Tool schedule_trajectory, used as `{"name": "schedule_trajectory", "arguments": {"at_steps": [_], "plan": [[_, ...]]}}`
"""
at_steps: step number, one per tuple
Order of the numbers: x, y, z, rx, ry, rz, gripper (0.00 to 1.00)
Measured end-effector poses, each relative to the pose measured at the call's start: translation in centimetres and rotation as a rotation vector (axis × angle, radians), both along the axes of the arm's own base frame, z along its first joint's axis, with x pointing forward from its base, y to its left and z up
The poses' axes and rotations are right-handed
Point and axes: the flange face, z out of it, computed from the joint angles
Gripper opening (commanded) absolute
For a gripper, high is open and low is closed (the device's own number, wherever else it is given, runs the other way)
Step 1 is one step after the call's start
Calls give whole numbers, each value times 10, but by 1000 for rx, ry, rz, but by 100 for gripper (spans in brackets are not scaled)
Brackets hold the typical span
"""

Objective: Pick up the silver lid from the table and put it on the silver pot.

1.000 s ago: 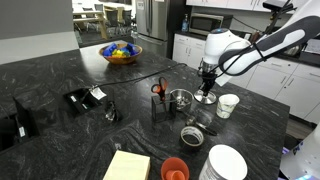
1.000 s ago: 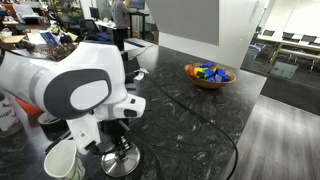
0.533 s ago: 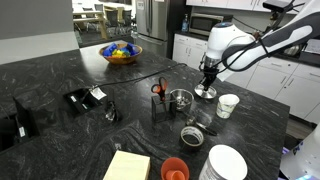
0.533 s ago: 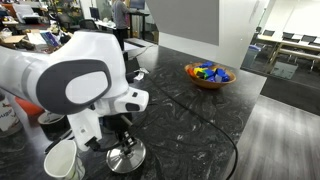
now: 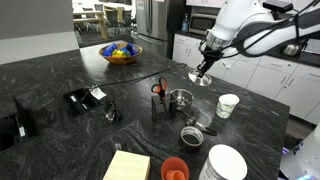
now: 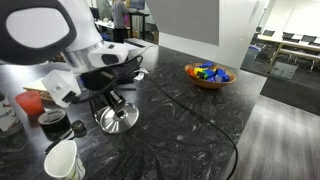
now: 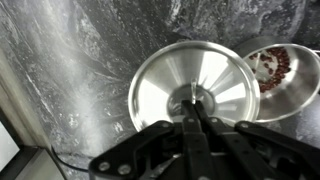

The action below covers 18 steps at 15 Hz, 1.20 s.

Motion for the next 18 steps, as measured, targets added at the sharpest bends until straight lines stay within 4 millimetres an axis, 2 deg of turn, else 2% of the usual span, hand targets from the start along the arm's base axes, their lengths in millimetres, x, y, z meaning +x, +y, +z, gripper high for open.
{"name": "schedule_trajectory", "arguments": {"at_steps": [3,7,12,18], "plan": [[7,37,5,-17,-10,97,1],[22,70,-20,-31,36,210,1],[46,85,-43,-35,74,294,1],[58,90,-64,-37,114,338,1]]}}
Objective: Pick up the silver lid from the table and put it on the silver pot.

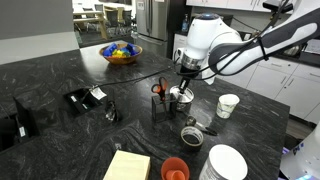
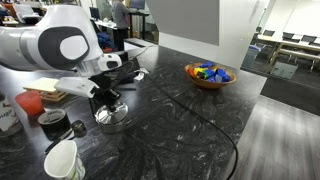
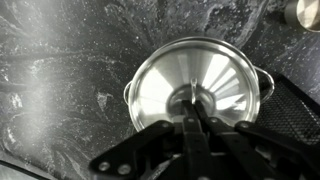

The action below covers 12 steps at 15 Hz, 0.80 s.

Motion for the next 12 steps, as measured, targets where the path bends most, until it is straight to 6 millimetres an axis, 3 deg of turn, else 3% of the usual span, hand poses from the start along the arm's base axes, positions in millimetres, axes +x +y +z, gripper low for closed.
{"name": "schedule_trajectory", "arguments": {"at_steps": [1,2,4,5,6,8,10,11,12], "plan": [[0,0,-4,-1,8,2,1],[1,0,-7,-2,14,2,28],[2,-1,-9,-2,17,1,35],[2,-2,-9,-2,17,-1,43],[3,-3,-8,0,15,-4,24],[4,-4,-3,6,7,-10,38],[5,-4,-2,7,5,-10,43],[5,-4,-2,8,5,-10,68],[5,-4,-2,8,5,-11,69]]}}
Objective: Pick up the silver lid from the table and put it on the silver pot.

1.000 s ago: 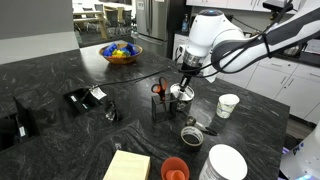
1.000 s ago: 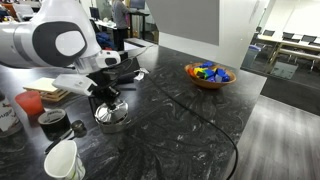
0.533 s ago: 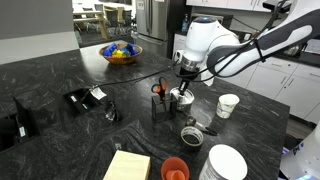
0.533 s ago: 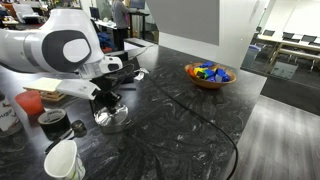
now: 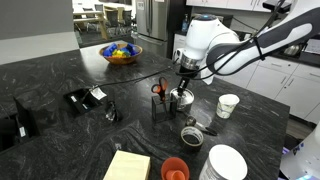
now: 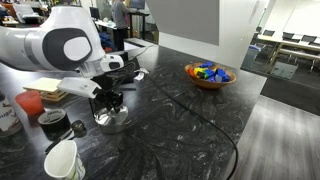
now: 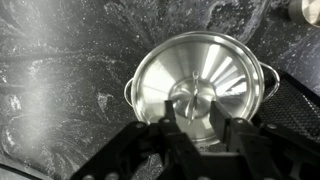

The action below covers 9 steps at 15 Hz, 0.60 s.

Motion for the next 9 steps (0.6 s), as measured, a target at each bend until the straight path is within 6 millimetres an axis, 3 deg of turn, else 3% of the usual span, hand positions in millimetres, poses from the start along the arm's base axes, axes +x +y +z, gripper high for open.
{"name": "schedule_trajectory", "arguments": {"at_steps": [3,5,9], "plan": [[1,-9,4,-5,-13,-40,87],[1,-27,18,1,-43,-103,100],[-15,-72,59,21,-114,-256,100]]}}
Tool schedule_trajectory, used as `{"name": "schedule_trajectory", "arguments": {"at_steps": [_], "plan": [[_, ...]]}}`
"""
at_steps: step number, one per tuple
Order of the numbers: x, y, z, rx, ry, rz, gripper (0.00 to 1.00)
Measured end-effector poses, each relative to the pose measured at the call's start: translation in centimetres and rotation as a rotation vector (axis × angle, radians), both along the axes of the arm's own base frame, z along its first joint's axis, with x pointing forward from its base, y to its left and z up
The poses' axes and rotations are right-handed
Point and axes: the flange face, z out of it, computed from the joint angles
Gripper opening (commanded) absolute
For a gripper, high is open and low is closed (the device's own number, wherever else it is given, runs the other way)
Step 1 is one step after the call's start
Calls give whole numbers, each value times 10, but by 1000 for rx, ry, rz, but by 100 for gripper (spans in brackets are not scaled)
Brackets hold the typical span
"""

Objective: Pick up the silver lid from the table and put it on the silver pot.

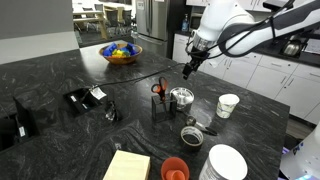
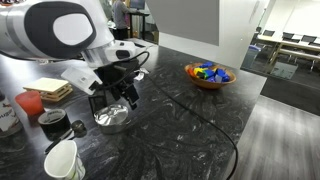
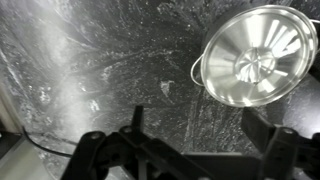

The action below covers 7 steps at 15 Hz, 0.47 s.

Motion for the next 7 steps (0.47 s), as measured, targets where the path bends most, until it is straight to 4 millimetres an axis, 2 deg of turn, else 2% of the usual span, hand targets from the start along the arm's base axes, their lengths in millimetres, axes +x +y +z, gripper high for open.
{"name": "schedule_trajectory", "arguments": {"at_steps": [2,7], "plan": [[-13,-18,8,7,-4,-67,100],[-10,-11,2,6,5,-54,100]]}}
